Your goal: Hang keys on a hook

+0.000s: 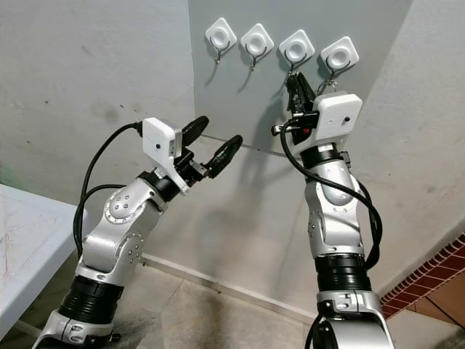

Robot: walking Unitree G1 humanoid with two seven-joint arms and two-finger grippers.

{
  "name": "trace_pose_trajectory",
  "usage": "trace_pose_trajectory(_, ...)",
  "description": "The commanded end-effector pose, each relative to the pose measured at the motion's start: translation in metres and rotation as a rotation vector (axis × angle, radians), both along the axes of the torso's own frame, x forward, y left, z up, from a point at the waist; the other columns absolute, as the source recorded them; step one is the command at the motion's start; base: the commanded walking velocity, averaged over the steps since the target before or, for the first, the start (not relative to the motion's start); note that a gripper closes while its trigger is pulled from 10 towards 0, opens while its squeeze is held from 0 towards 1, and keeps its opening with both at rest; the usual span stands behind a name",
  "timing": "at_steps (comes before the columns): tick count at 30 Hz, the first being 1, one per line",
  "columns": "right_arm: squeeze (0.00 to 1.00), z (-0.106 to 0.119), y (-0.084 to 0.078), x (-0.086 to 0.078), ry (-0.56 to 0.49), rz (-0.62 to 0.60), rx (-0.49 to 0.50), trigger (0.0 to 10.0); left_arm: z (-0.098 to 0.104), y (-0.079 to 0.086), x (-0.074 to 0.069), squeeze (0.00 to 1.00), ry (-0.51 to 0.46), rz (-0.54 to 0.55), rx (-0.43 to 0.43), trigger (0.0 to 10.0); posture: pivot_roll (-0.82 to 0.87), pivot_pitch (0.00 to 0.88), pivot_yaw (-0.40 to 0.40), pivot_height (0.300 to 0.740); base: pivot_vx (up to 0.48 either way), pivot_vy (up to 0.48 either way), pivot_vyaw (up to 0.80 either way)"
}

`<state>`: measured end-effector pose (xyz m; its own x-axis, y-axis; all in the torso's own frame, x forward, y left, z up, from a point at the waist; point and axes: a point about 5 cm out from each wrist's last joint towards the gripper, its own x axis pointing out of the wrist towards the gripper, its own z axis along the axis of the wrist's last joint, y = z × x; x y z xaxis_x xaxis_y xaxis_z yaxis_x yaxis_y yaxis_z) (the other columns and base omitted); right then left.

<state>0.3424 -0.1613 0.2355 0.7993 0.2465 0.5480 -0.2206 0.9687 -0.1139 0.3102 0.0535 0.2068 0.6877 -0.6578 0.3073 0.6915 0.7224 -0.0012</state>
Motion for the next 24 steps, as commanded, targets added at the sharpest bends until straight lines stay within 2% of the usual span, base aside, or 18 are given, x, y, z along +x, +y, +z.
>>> trace_pose_trajectory(1,0.00,0.007,0.002,0.001,-0.024,0.011,-0.027,10.0,0.001,-0.003,0.001,0.00,0.002,-0.015,0.005,10.0,-0.05,0.000,-0.005,0.740,0.000,0.000,0.00)
trace_pose_trajectory(16,0.00,0.009,-0.013,0.005,-0.026,-0.032,-0.225,10.0,0.001,-0.001,0.001,0.00,0.011,-0.003,-0.011,10.0,-0.05,0.000,-0.015,0.740,0.000,0.000,0.00)
trace_pose_trajectory(24,0.00,0.013,-0.017,0.007,-0.042,-0.040,-0.287,10.0,0.001,-0.001,0.001,0.00,0.014,0.001,-0.017,10.0,-0.05,0.000,-0.020,0.740,0.000,0.000,0.00)
